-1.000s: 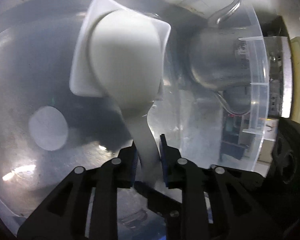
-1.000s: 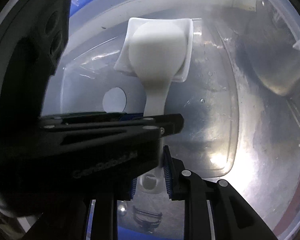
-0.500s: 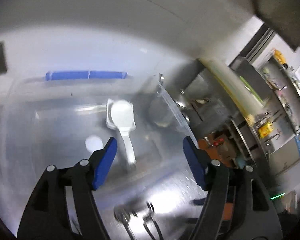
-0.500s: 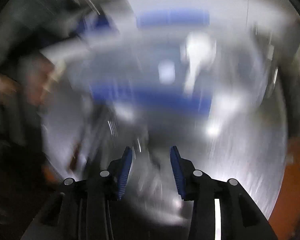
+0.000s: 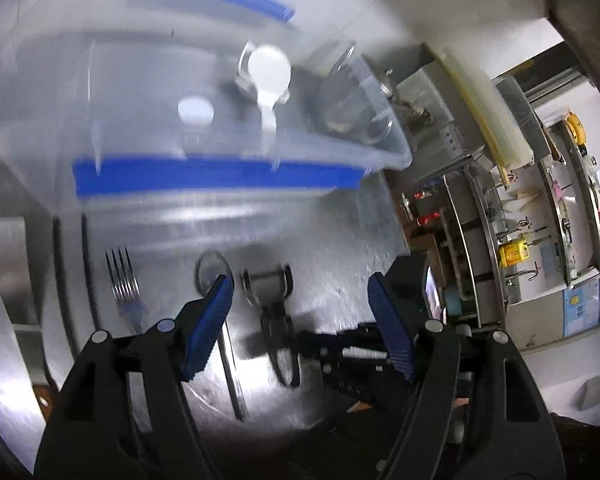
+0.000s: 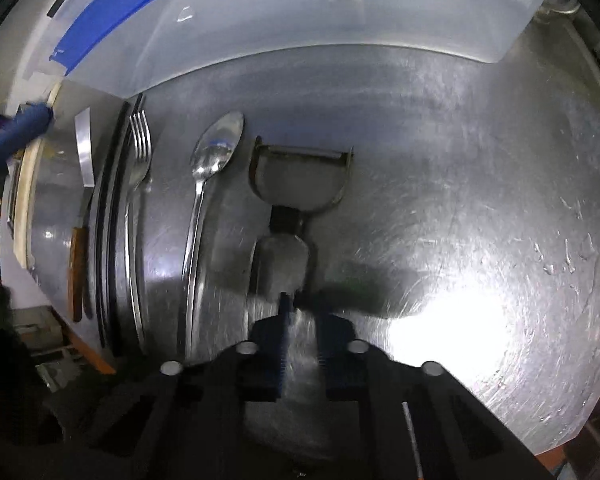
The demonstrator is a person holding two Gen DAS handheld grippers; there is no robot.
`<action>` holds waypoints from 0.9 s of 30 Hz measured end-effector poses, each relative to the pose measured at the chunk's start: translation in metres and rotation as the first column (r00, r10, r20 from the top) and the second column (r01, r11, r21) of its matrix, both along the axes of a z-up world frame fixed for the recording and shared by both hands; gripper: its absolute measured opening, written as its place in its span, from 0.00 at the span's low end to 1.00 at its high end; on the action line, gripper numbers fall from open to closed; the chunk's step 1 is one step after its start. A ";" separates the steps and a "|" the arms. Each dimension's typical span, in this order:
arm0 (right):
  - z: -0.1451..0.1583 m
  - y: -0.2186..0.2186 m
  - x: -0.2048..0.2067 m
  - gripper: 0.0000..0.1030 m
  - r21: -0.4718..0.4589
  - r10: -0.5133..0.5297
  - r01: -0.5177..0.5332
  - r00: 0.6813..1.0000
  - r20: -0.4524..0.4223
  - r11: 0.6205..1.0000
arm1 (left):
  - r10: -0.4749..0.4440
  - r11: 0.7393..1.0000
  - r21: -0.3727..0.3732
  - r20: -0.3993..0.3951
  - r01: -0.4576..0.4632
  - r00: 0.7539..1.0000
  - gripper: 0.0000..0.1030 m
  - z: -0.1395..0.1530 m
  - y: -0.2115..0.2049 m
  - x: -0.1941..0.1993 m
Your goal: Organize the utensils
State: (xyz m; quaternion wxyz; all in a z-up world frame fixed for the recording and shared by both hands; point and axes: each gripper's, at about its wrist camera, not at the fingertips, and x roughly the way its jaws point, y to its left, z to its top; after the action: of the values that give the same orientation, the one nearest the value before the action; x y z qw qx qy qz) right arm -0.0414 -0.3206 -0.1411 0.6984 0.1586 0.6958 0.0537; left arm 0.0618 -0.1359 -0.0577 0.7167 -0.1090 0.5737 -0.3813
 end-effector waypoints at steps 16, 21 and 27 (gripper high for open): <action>-0.019 -0.065 -0.039 0.03 0.467 -0.298 0.331 0.943 -0.146 0.820 | -0.120 0.992 -0.096 -0.483 0.084 0.867 0.65 -0.107 -0.037 -0.027; -0.018 -0.061 -0.046 0.01 0.492 -0.293 0.327 0.945 -0.148 0.807 | -0.089 0.995 0.004 -0.464 0.103 0.881 0.60 -0.115 -0.047 -0.031; -0.005 -0.056 -0.043 0.01 0.384 -0.250 0.267 0.964 -0.094 0.884 | -0.058 0.993 0.071 -0.443 0.099 0.895 0.55 -0.117 -0.051 -0.031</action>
State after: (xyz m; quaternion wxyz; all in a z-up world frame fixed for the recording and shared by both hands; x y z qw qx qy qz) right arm -0.0842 -0.3769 -0.1460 0.6385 0.3880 0.6579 0.0951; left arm 0.0310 -0.1868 -0.1745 0.5567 -0.1360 0.7416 -0.3487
